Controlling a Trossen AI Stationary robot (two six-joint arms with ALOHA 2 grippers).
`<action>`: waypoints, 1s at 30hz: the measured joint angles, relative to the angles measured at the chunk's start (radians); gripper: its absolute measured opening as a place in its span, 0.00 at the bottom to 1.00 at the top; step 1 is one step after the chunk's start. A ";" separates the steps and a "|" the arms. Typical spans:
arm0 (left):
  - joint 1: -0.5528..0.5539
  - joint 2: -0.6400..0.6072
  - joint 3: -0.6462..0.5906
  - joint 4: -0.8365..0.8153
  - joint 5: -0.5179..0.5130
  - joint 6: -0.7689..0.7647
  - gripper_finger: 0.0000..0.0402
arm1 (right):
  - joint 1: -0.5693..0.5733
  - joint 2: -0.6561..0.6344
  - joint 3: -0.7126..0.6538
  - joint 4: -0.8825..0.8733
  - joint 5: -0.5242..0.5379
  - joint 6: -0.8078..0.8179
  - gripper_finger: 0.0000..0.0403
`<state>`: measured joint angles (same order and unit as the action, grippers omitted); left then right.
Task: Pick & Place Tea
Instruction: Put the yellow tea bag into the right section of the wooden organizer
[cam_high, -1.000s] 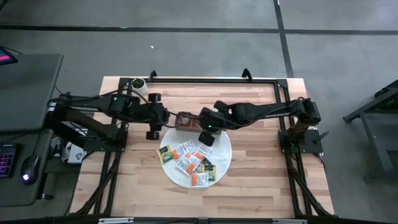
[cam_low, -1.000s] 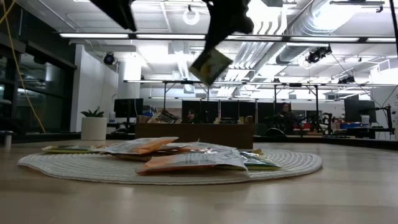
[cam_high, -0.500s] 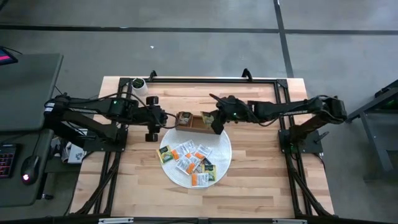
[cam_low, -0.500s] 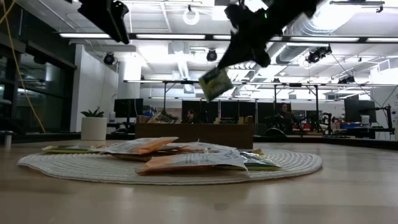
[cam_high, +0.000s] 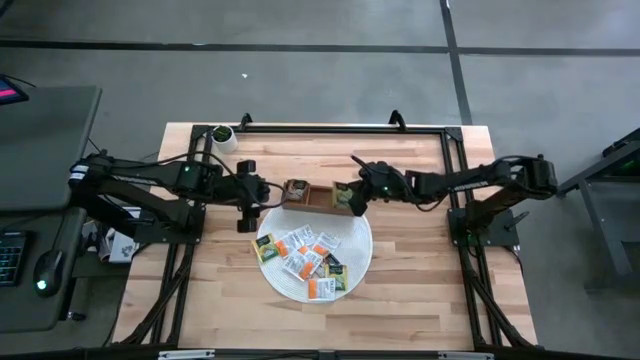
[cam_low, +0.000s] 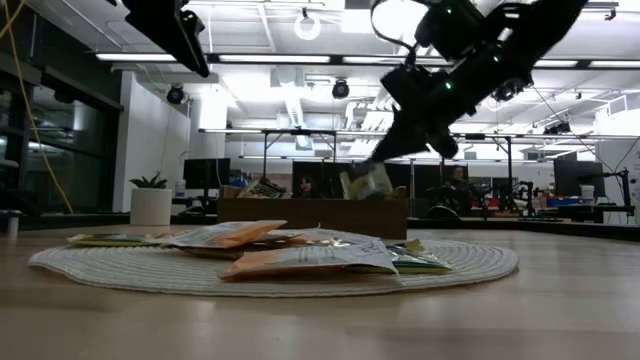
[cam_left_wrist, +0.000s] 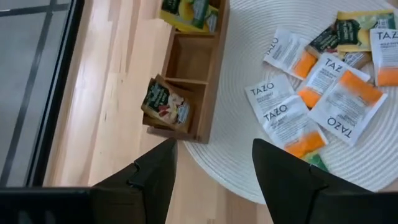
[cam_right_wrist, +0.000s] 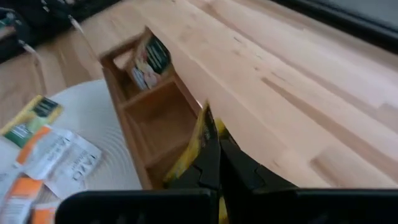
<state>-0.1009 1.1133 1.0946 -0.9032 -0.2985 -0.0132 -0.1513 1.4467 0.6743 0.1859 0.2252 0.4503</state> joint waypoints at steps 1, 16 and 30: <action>0.000 0.000 0.000 0.010 0.000 0.000 0.51 | 0.000 0.000 -0.010 0.006 0.002 0.005 0.00; 0.000 0.000 0.001 0.105 0.000 0.000 0.51 | -0.051 0.001 -0.053 0.058 -0.058 0.021 0.00; 0.000 0.000 0.001 0.101 0.001 -0.011 0.51 | -0.077 0.043 -0.052 0.094 -0.132 0.024 0.00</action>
<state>-0.1005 1.1135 1.0958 -0.8022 -0.2974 -0.0242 -0.2287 1.4898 0.6224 0.2802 0.0937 0.4746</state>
